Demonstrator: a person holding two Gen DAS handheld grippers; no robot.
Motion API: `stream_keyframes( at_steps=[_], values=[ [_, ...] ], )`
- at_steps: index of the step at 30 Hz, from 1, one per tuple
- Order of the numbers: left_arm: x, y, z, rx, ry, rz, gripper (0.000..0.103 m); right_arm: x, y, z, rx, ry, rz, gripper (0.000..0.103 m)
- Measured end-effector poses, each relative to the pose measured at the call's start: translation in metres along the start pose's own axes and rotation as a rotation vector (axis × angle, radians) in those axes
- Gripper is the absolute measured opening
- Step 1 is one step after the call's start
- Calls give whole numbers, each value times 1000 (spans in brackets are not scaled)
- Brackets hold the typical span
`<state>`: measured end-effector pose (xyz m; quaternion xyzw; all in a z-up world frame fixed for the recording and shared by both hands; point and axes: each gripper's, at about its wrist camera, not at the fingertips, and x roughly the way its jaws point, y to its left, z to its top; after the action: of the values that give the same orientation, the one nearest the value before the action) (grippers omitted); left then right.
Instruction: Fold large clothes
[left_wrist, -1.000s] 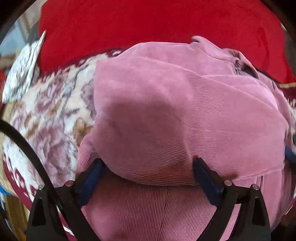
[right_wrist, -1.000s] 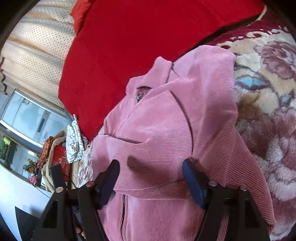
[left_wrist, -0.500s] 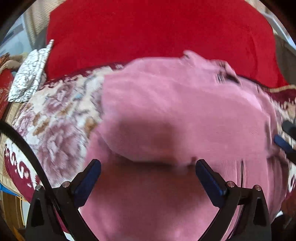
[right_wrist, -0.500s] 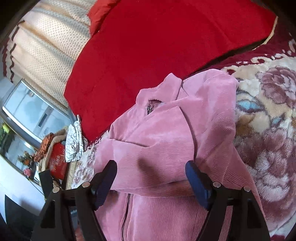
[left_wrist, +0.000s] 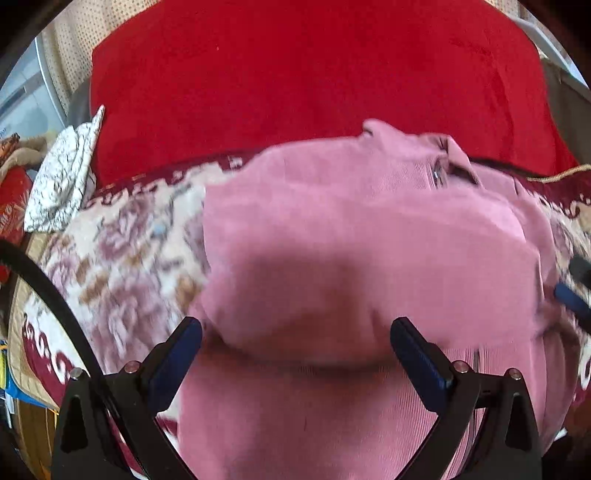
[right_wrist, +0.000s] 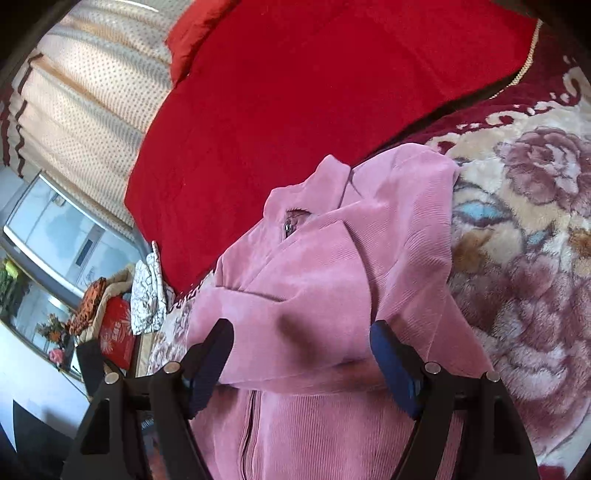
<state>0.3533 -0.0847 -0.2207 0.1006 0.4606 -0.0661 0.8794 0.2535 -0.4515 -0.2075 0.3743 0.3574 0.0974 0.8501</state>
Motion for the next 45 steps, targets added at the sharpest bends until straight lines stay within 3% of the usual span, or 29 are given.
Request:
stream_keyframes(
  at_steps=[4,6,8,17,22,25,30,35,38,42,45],
  values=[
    [34,5,15,-6,74,42,101,11,-3,1,17,47,-33,79],
    [55,8,11,-10,131,39,101,22,-7,-1,34,90,-54,78],
    [63,11,8,-20,134,19,103,26,-8,-2,31,103,-69,76],
    [27,23,-13,-10,59,-13,103,10,-6,4,12,45,-40,77],
    [-1,56,-47,-23,33,-22,103,22,-2,-6,-40,119,-53,78],
    [-16,78,-73,-17,43,-16,103,20,6,-11,-107,108,-70,78],
    [-38,112,-121,-23,55,-10,103,-7,9,-21,-174,62,-27,78],
    [-46,132,-167,-39,92,-56,103,-42,5,-49,-248,32,3,78],
    [-44,136,-186,-56,101,-125,102,-63,-6,-76,-258,45,20,78],
    [-37,135,-202,-57,122,-201,87,-92,-24,-112,-249,92,1,78],
    [-30,132,-208,-74,161,-276,87,-111,-36,-130,-246,117,-28,78]
  ],
)
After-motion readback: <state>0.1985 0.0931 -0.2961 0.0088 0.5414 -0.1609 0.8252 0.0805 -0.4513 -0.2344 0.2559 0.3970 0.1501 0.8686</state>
